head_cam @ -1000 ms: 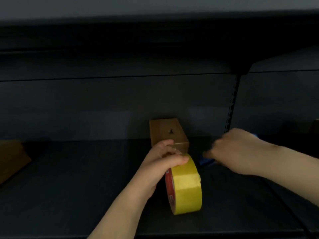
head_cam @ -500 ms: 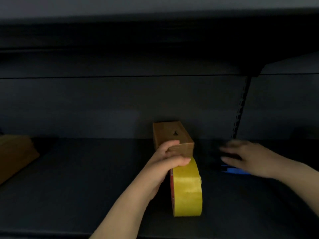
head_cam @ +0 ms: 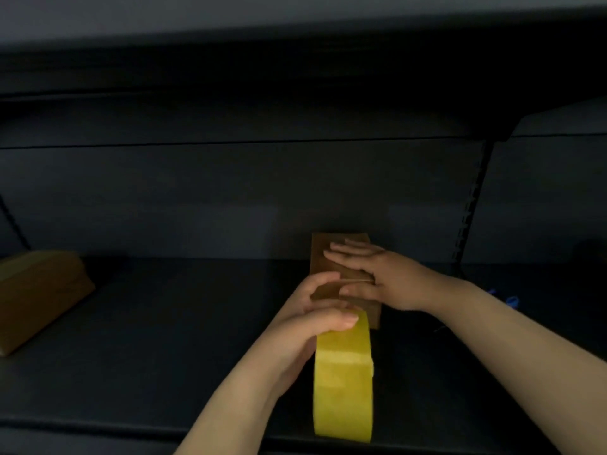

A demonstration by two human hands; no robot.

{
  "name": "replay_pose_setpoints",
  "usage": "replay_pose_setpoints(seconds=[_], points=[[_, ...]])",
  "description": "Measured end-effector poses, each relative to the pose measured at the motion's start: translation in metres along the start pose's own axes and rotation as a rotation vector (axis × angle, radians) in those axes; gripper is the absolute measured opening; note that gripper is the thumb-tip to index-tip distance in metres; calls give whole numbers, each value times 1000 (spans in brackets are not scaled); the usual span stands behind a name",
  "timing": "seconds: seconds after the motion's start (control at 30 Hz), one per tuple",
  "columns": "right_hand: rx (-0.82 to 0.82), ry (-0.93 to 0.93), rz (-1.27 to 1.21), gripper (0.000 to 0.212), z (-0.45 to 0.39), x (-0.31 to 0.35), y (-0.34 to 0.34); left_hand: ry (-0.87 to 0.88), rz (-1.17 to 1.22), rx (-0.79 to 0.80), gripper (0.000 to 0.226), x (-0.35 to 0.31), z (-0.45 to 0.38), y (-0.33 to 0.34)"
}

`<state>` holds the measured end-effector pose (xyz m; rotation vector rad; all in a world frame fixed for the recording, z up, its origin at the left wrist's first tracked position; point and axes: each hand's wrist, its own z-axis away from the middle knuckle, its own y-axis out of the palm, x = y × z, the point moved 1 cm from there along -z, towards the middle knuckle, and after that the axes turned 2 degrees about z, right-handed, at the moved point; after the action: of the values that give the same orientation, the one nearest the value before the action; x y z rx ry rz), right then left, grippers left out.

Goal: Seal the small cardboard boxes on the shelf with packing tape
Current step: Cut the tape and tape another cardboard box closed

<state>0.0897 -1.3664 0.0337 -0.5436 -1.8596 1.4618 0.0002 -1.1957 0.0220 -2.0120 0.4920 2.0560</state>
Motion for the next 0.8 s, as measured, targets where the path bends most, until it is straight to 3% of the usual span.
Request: replay_pose_setpoints(seconds=[0.17,0.43,0.53,0.63,0.7,0.8], points=[[-69,56,12,74,2,8,2,-2,116,-22,83,-1,19,-12],[-93,65,72,80,43,41,0,244,160,-451,75,0,42,-65],[-62,85,-73,74,57,52,-2,306,-25,-586,72,-4,46,-85],[-101,56,-20,71,63,63,-5,324,-500,-626,82,-8,48,-92],[-262,36,2,66,73,63,-10,368,-692,-611,78,-8,50,-89],[-547,196,-28,55,104,31,-21,426,-821,-608,47,-11,52,-80]])
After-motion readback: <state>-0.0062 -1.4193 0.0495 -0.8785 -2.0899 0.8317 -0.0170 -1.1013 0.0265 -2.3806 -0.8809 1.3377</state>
